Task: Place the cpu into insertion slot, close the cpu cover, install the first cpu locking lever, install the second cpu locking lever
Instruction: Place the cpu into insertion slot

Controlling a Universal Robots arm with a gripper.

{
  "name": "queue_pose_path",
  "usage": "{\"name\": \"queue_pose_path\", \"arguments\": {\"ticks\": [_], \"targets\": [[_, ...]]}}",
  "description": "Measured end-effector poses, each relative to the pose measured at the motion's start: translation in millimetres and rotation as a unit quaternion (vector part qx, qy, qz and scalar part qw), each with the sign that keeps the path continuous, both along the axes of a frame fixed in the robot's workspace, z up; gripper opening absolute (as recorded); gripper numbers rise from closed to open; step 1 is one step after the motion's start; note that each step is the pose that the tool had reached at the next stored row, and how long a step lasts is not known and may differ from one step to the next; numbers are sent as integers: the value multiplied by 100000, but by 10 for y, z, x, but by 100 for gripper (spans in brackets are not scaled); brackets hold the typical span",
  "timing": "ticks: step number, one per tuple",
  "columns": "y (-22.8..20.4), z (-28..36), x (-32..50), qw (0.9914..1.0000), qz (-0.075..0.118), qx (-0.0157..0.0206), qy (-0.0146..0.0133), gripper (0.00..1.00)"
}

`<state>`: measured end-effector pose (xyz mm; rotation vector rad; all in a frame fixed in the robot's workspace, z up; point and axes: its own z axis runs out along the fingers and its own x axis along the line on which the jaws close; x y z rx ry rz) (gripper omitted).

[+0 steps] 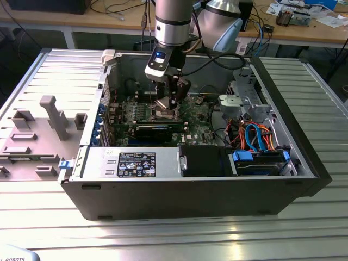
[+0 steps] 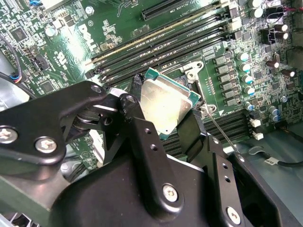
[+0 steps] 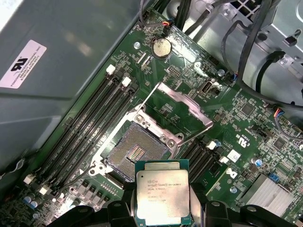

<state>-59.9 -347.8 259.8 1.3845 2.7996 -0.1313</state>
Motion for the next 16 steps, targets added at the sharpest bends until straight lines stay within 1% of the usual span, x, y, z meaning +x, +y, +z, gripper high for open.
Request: {"name": "queue_pose_path", "arguments": {"ticks": [16], "targets": [[0,-2,0,99996,-924,-14,-3,55]]}}
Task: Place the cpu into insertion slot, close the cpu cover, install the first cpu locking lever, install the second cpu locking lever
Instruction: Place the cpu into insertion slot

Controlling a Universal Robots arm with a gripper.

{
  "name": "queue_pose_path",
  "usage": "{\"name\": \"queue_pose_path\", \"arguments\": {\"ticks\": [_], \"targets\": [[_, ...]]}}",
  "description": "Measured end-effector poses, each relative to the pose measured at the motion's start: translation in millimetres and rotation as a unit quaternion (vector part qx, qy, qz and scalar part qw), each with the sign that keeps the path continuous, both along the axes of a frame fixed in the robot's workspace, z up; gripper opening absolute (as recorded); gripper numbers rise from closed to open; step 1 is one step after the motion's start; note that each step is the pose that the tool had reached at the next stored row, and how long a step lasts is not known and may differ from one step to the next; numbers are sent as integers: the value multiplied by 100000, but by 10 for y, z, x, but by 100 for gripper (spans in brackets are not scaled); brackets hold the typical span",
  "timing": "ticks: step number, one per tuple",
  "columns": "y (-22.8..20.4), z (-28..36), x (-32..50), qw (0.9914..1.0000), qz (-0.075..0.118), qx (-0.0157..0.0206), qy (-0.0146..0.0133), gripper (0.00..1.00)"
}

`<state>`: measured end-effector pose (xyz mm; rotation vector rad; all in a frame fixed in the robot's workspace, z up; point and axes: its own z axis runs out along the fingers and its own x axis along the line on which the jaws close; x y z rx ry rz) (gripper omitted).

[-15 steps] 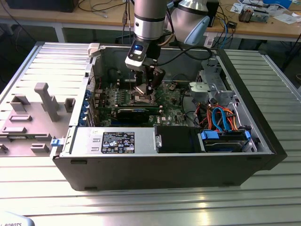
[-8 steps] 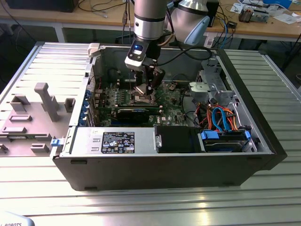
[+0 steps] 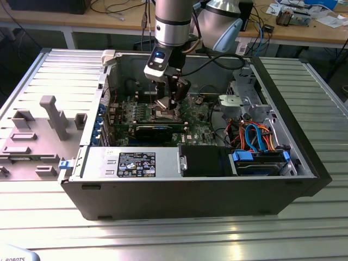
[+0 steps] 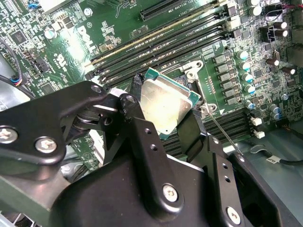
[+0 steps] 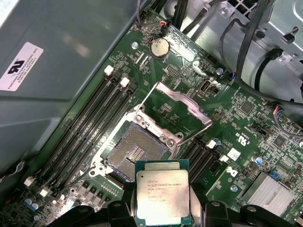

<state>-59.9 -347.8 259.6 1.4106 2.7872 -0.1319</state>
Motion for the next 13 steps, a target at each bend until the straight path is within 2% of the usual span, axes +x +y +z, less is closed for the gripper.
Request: {"name": "queue_pose_path", "arguments": {"ticks": [13], "targets": [[0,-2,0,99998,-661,-3,-1,55]]}}
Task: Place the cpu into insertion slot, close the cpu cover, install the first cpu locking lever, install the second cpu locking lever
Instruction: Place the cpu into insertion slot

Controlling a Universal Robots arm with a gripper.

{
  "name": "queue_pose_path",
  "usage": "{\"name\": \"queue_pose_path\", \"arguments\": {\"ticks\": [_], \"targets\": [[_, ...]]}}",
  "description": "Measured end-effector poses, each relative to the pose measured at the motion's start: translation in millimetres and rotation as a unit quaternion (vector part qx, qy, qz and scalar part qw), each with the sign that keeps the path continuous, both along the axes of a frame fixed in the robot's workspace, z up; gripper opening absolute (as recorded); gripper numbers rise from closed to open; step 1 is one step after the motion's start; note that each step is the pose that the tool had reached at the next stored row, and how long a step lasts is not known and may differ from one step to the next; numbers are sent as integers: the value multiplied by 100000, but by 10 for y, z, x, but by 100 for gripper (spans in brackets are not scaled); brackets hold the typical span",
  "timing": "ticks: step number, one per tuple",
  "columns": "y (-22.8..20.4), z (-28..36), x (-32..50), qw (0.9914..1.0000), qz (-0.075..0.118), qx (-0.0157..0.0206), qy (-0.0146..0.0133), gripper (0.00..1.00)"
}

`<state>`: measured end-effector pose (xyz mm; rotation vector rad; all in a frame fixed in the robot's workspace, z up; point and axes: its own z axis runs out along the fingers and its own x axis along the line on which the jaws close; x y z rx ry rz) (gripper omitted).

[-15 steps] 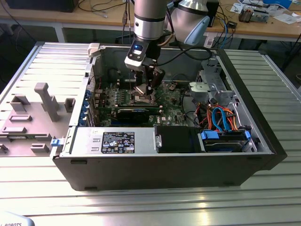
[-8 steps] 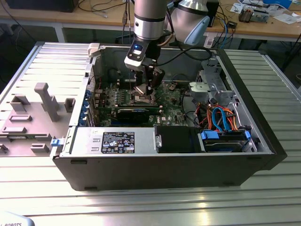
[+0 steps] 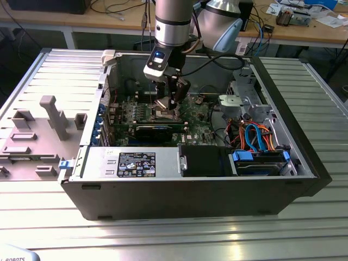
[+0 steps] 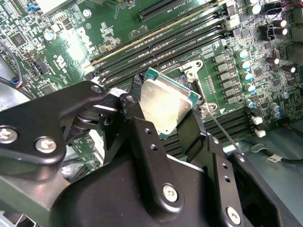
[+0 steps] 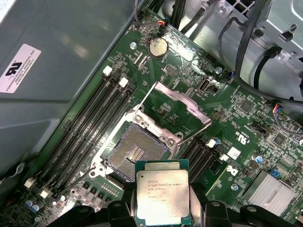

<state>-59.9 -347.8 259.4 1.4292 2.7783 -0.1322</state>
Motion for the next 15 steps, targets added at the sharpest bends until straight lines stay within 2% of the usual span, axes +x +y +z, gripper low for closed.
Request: {"name": "queue_pose_path", "arguments": {"ticks": [15], "targets": [[0,-2,0,99996,-946,-5,2,55]]}}
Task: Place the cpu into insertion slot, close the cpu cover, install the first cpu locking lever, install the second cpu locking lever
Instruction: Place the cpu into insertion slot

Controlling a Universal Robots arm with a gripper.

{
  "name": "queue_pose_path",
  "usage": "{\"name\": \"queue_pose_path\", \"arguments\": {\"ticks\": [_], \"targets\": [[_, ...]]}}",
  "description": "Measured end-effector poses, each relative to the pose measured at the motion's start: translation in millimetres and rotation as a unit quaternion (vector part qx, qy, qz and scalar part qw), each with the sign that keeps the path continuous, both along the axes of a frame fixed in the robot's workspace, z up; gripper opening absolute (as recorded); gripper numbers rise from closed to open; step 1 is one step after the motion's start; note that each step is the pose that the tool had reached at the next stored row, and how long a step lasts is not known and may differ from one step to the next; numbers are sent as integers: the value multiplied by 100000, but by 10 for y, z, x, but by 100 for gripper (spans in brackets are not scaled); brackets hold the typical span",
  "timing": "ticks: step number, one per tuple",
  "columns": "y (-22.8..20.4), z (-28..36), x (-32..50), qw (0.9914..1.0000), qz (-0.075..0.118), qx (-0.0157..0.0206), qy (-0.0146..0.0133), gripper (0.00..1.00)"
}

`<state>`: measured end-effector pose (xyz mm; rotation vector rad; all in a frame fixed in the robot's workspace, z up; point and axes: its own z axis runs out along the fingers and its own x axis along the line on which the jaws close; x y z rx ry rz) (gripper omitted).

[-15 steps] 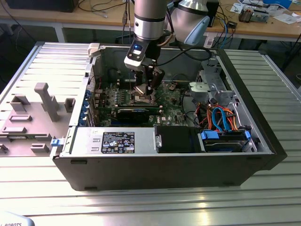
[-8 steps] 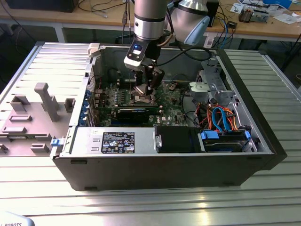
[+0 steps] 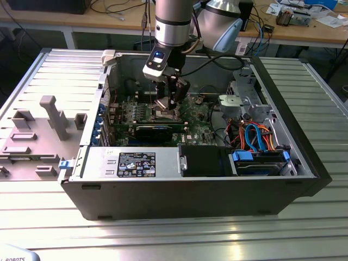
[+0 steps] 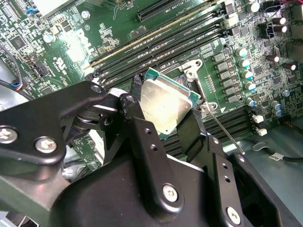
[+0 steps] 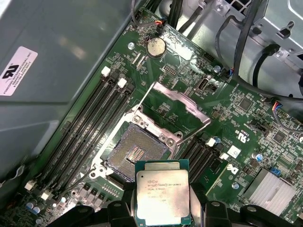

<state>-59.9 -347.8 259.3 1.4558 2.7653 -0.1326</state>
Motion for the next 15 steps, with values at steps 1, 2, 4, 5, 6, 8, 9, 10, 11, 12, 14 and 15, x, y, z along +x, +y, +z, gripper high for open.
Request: {"name": "queue_pose_path", "arguments": {"ticks": [1,2,4,5,6,8,9,10,11,12,14,15], "targets": [[0,0,0,100000,-92,-1,-1,55],[0,-1,0,100000,-181,1,0,55],[0,-1,0,99999,-328,-2,1,55],[0,-1,0,99999,-369,-3,1,55],[0,-1,0,99999,-416,-4,0,55],[0,-1,0,99999,-532,-5,0,55],[0,-1,0,99998,-576,-5,1,55],[0,-1,0,99998,-674,-7,2,55],[0,-1,0,99997,-709,-5,0,55],[0,-1,0,99997,-759,-8,1,55],[0,-2,0,99996,-838,-7,-1,55],[0,-2,0,99996,-879,-10,0,55]]}}
